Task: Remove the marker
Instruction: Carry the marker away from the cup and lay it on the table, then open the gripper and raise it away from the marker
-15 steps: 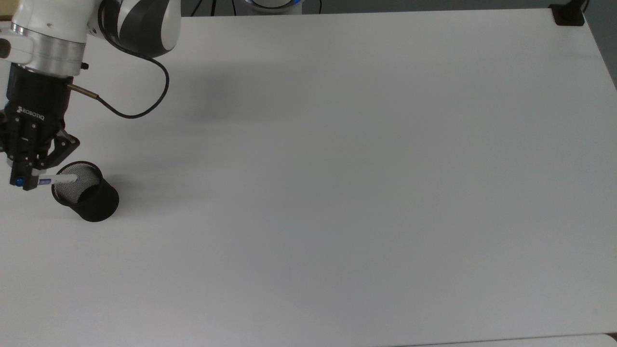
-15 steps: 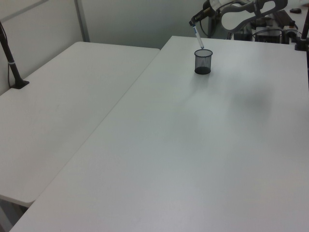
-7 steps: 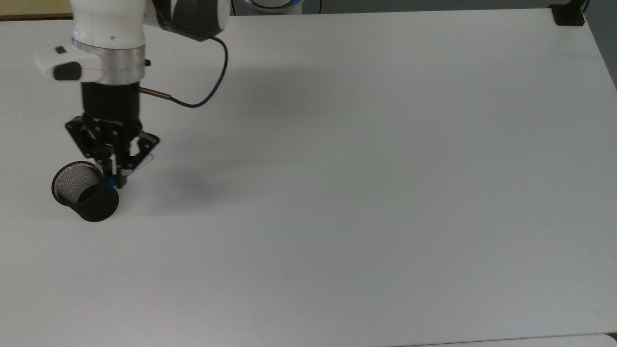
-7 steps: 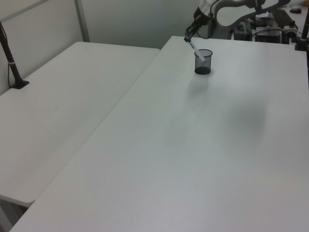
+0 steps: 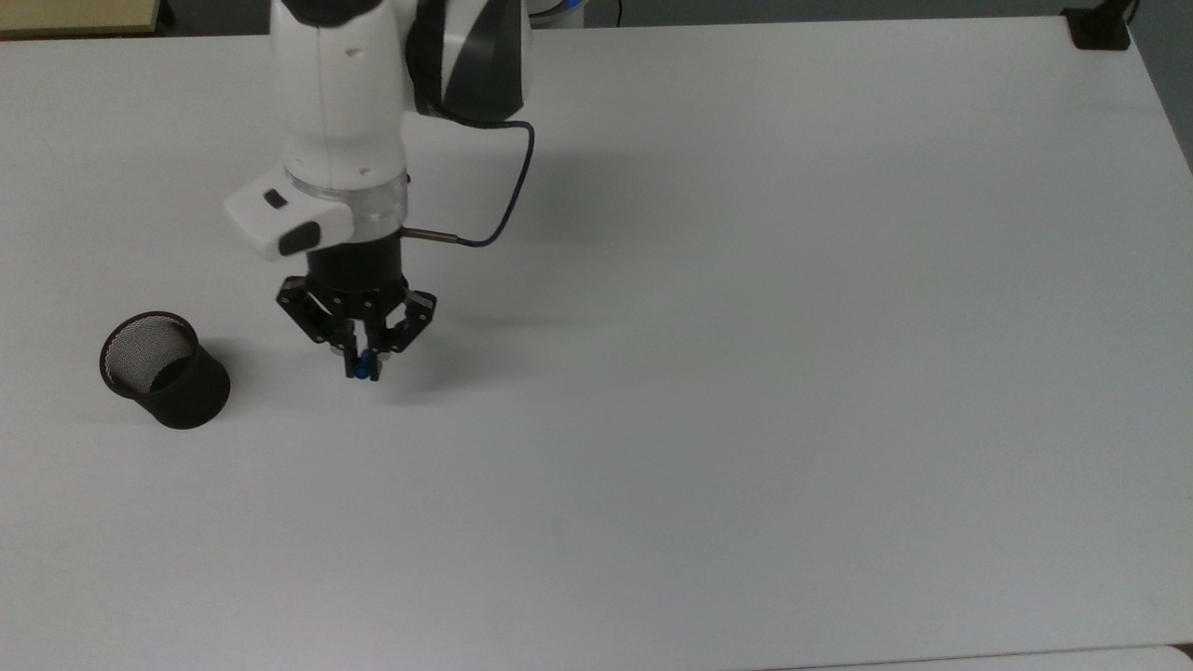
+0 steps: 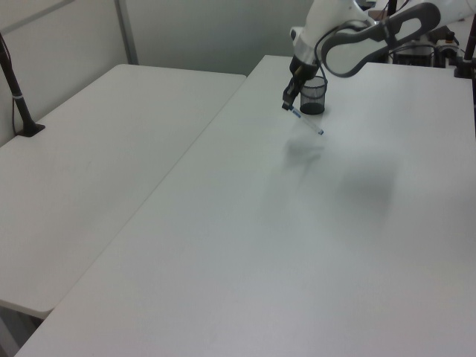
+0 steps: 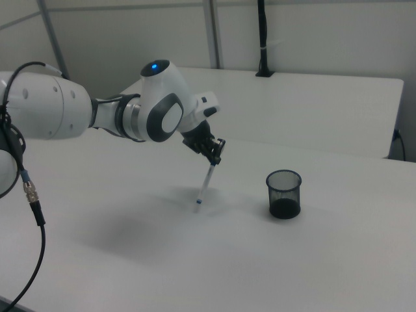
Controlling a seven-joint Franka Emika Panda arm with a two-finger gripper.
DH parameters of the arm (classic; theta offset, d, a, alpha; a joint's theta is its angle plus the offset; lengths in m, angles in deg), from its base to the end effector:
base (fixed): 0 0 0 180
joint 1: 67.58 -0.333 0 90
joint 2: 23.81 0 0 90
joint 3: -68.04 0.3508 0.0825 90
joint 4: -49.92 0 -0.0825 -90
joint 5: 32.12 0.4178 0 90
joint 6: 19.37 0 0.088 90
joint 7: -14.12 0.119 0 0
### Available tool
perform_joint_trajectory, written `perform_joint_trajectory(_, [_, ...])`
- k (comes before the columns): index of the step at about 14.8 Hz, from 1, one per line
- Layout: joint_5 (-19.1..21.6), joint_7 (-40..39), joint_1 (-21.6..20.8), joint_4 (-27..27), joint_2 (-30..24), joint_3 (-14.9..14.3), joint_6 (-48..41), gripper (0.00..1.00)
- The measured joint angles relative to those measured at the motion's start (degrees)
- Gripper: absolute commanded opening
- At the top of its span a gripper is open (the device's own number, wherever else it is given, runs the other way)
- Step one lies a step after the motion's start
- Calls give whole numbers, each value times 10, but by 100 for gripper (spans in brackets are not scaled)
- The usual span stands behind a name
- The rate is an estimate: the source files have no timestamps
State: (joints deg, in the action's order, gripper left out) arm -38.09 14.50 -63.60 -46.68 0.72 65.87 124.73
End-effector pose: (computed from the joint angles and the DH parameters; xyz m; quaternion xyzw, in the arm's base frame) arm 0.7445 -0.0765 0.3975 0.9788 -0.0173 0.1962 0.0556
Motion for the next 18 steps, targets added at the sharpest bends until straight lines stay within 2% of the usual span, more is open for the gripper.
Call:
perform_joint_trajectory(3, [-1,0,-13,-1,28,0,-2,51])
perform_joint_trajectory(5, [-1,0,-13,0,31,0,-2,86])
perform_joint_trajectory(6, [-1,0,-14,2,31,0,-2,91])
perform_joint_trajectory(7, [-1,0,-16,3,31,0,-2,100])
perform_joint_trajectory(11, [-1,42,-49,13,15,0,-29,100])
perform_joint_trajectory(18, [0,74,-114,22,-100,0,-265,100])
